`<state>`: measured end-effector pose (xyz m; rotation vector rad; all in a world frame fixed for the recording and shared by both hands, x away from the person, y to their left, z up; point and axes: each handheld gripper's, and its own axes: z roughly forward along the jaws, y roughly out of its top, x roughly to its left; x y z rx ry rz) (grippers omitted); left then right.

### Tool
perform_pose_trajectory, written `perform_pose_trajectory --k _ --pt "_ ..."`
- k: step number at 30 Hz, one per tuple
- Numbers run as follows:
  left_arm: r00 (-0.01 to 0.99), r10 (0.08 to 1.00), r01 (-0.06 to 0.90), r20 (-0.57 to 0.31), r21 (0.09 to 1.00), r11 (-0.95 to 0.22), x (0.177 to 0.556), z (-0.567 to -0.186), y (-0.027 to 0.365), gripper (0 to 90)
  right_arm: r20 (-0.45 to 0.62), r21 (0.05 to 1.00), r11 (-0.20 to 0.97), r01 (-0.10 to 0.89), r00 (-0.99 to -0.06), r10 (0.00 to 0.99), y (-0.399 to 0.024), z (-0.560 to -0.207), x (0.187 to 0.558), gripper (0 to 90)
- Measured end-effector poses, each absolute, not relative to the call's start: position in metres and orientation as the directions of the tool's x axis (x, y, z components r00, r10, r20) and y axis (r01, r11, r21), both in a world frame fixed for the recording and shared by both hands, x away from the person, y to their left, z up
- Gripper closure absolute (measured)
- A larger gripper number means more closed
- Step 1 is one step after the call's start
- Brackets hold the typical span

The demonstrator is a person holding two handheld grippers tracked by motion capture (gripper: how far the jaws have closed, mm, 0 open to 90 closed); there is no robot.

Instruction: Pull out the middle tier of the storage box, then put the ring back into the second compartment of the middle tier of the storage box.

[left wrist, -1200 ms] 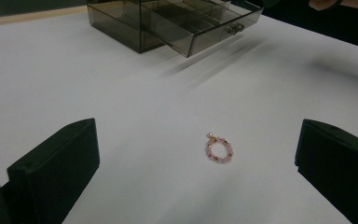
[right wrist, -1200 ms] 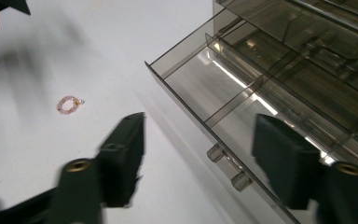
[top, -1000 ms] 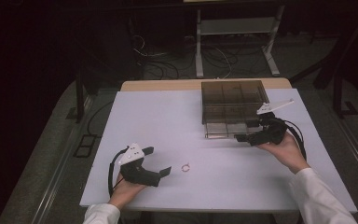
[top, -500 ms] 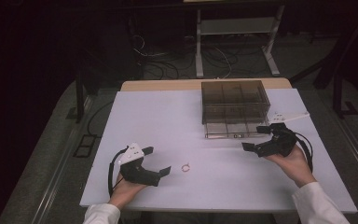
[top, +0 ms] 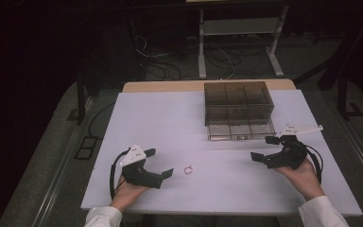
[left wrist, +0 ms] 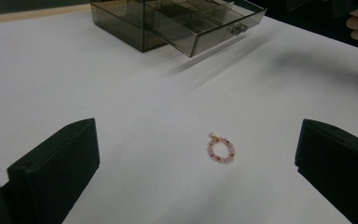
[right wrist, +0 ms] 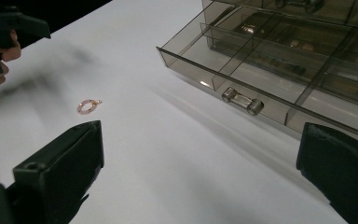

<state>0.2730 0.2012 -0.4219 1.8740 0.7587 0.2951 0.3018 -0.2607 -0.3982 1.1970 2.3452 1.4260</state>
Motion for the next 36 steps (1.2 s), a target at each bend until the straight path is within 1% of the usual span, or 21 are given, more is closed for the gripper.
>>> perform_pose_trajectory --k 13,18,24,28,36 --pt "0.778 0.615 0.361 -0.13 0.894 -0.267 0.272 -0.417 0.199 0.0 0.273 0.816 0.179 0.55 -0.639 0.719 -0.277 -0.41 0.282 0.2" --pt "0.79 0.599 0.359 -0.128 0.89 -0.282 0.27 -0.414 0.195 0.0 0.291 0.815 0.151 0.56 -0.62 0.729 -0.281 -0.416 0.273 0.2" --pt "0.805 0.579 0.36 -0.129 0.882 -0.303 0.27 -0.41 0.189 0.0 0.285 0.822 0.129 0.554 -0.598 0.749 -0.288 -0.421 0.263 0.2" --pt "0.817 0.564 0.358 -0.122 0.873 -0.331 0.273 -0.405 0.185 0.0 0.288 0.826 0.116 0.551 -0.59 0.754 -0.291 -0.423 0.26 0.2" --pt "0.822 0.554 0.368 -0.129 0.864 -0.344 0.285 -0.397 0.176 0.0 0.296 0.823 0.109 0.557 -0.585 0.755 -0.293 -0.427 0.255 0.2"
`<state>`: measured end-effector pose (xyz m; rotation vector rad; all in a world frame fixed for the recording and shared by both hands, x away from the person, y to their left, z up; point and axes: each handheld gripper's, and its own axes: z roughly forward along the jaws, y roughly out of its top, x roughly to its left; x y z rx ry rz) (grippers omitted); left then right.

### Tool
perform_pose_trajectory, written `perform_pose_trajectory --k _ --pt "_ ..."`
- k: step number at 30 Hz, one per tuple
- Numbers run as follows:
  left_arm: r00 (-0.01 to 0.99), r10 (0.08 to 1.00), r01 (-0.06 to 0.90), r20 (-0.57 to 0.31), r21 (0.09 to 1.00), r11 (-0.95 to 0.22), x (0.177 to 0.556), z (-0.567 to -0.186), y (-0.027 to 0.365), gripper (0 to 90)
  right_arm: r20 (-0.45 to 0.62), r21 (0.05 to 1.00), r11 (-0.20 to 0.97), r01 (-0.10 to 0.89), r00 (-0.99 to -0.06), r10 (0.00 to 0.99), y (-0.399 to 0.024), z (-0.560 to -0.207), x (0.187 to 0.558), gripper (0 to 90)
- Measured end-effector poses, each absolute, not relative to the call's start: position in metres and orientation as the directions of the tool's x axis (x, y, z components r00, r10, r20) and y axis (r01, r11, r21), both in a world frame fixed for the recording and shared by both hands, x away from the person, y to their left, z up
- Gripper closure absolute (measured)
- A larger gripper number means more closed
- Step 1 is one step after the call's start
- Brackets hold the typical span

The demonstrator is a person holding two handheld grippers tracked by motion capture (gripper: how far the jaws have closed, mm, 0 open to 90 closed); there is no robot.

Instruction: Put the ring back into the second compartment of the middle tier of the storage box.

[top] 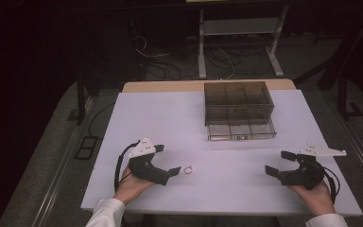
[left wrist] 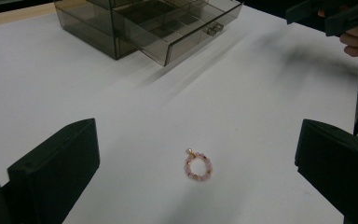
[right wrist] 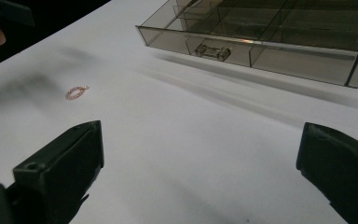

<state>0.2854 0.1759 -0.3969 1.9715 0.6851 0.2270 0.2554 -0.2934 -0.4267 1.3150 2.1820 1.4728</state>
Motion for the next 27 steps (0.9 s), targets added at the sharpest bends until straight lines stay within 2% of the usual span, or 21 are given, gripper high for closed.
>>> perform_pose_trajectory --k 27 --pt "0.84 0.522 0.418 -0.148 0.791 -0.446 0.314 -0.408 0.146 0.0 0.292 0.826 0.115 0.551 -0.595 0.749 -0.292 -0.427 0.254 0.2"
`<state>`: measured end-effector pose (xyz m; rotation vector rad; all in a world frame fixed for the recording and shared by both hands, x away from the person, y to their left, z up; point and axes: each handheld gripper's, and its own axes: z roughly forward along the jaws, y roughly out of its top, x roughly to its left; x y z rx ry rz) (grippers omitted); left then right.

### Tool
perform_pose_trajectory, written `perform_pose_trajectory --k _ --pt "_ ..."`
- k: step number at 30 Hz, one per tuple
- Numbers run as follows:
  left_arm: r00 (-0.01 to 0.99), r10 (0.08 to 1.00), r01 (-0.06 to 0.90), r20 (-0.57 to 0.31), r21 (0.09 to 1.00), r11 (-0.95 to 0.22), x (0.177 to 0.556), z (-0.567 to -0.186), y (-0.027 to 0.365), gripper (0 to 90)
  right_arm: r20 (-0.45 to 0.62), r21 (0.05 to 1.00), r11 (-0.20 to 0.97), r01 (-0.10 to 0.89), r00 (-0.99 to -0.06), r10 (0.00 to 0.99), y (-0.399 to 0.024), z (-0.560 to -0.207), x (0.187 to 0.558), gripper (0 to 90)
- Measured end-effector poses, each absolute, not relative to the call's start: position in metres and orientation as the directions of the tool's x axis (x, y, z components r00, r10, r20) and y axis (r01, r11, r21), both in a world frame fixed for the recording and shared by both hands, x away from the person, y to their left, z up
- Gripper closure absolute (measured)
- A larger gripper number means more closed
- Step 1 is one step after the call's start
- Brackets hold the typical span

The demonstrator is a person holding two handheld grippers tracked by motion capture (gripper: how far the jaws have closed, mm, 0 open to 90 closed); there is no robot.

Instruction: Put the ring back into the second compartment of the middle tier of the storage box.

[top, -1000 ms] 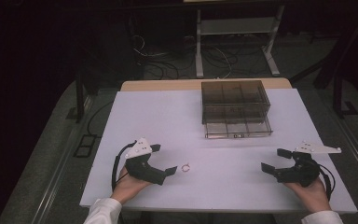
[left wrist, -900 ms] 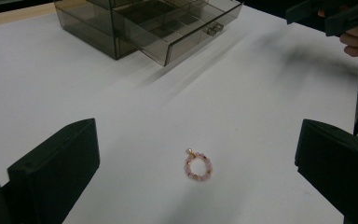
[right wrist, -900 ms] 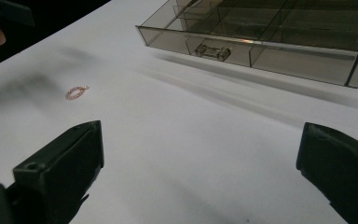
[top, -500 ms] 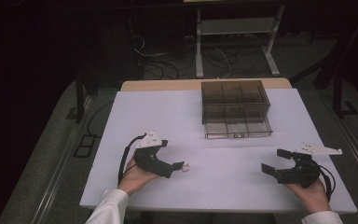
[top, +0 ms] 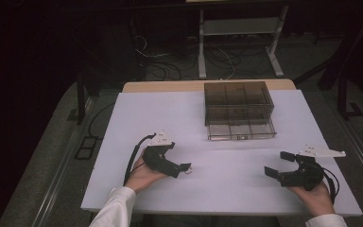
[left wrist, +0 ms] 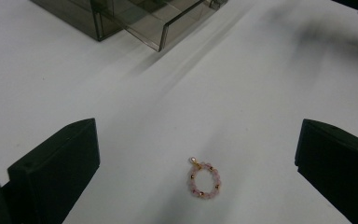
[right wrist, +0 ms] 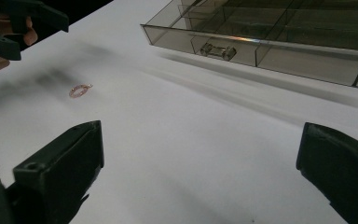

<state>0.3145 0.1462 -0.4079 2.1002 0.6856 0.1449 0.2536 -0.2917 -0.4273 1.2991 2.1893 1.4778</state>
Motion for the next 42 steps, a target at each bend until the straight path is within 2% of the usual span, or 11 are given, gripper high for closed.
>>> perform_pose_trajectory --k 15,29,37,42 --pt "0.838 0.524 0.445 -0.15 0.744 -0.499 0.325 -0.418 0.145 0.8 0.283 0.834 0.116 0.54 -0.599 0.749 -0.292 -0.427 0.254 0.3" --pt "0.831 0.529 0.483 -0.172 0.694 -0.534 0.331 -0.427 0.144 19.6 0.29 0.832 0.111 0.543 -0.597 0.748 -0.293 -0.426 0.254 0.3" --pt "0.842 0.517 0.469 -0.155 0.683 -0.559 0.327 -0.43 0.141 32.1 0.289 0.833 0.112 0.542 -0.598 0.748 -0.293 -0.426 0.254 0.3" --pt "0.854 0.501 0.452 -0.138 0.676 -0.583 0.325 -0.431 0.139 42.8 0.288 0.833 0.112 0.541 -0.598 0.748 -0.293 -0.426 0.254 0.3"
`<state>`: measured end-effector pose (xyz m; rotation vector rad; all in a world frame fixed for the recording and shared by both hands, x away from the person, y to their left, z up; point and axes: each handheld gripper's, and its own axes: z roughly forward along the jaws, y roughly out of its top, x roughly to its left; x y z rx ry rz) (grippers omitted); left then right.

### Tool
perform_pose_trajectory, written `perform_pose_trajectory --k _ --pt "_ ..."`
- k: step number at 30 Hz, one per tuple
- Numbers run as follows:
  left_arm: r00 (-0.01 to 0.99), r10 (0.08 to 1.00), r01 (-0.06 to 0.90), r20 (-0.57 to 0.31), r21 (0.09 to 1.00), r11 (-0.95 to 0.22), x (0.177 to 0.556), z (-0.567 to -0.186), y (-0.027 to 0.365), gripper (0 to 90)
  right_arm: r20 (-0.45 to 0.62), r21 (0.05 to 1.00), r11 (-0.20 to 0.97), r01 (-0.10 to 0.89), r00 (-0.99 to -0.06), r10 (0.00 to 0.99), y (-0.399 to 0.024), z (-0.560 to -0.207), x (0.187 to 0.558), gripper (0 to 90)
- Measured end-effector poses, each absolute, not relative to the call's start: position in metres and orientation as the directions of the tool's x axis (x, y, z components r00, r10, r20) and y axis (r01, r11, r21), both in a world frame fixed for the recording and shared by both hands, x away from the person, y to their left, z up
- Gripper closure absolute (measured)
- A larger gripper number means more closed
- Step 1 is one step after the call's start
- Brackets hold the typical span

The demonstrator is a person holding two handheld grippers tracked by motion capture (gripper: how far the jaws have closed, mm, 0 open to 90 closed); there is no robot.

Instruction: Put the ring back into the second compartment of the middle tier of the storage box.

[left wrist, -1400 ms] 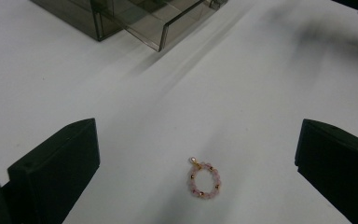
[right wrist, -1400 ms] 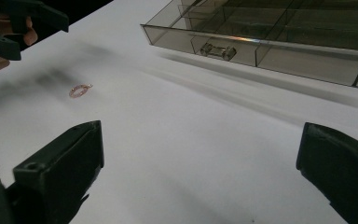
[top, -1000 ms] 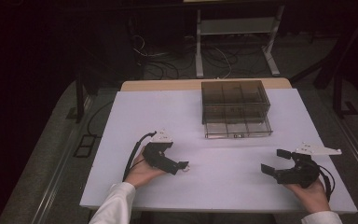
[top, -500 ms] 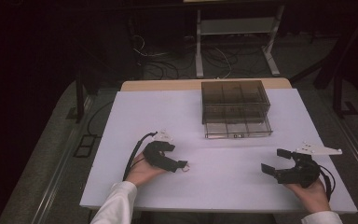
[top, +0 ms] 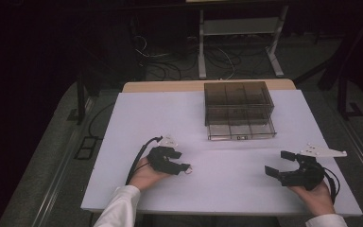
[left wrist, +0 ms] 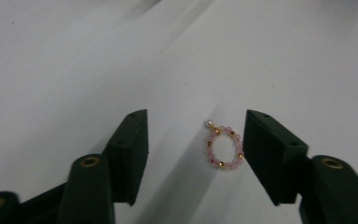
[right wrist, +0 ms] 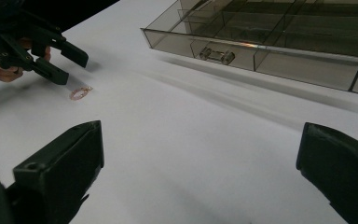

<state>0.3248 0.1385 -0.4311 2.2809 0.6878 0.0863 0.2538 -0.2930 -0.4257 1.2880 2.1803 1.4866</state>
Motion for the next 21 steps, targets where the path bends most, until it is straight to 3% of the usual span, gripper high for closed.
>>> perform_pose_trajectory --k 21 --pt "0.88 0.465 0.413 -0.099 0.643 -0.645 0.3195 -0.4378 0.1283 66.3 0.288 0.834 0.115 0.54 -0.603 0.744 -0.2929 -0.4256 0.2539 0.3"
